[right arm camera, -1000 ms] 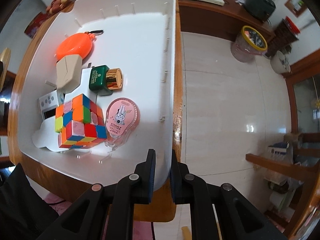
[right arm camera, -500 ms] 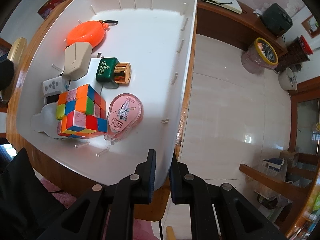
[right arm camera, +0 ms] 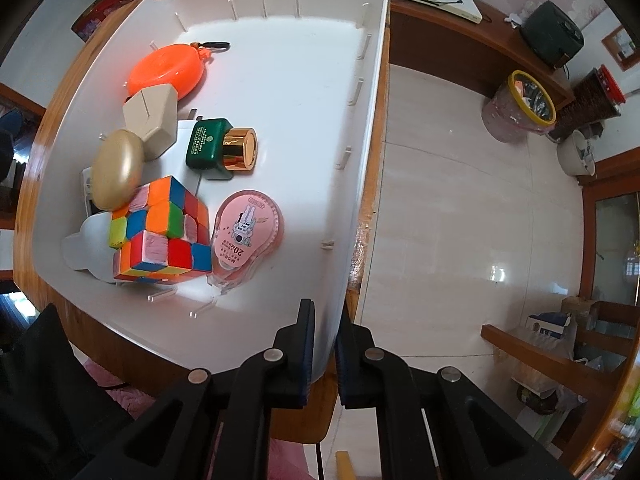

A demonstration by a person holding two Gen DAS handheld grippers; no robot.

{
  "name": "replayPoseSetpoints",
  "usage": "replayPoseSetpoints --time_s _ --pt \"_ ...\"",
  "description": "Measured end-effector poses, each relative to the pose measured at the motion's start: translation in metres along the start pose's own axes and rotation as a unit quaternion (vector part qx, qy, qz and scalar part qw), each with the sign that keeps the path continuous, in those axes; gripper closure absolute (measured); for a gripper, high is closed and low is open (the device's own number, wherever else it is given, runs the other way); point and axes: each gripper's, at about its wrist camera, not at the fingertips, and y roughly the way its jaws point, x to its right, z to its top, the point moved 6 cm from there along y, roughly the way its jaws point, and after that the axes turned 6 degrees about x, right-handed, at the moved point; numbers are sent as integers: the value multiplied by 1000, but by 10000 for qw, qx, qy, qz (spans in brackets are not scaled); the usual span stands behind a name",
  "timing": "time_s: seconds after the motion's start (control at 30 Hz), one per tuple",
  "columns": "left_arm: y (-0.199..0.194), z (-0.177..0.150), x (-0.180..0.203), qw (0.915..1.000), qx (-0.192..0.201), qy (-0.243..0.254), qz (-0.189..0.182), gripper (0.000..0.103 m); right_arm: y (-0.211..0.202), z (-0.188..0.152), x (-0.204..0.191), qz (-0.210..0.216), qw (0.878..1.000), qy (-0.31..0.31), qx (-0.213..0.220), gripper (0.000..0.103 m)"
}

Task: Organize rigid objects
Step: 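Lower the gold round object into the tray and open the left gripper, then move the left tool to the clear plastic box and grasp it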

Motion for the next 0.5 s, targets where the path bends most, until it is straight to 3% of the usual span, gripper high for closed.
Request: replayPoseSetpoints --time_s 0.3,0.5 --pt "-4 9 -45 9977 98 -572 344 26 3 6 5 -68 9998 177 -36 94" --pt "-2 10 -98 9884 74 -1398 594 26 10 20 10 -104 9997 220 -64 94"
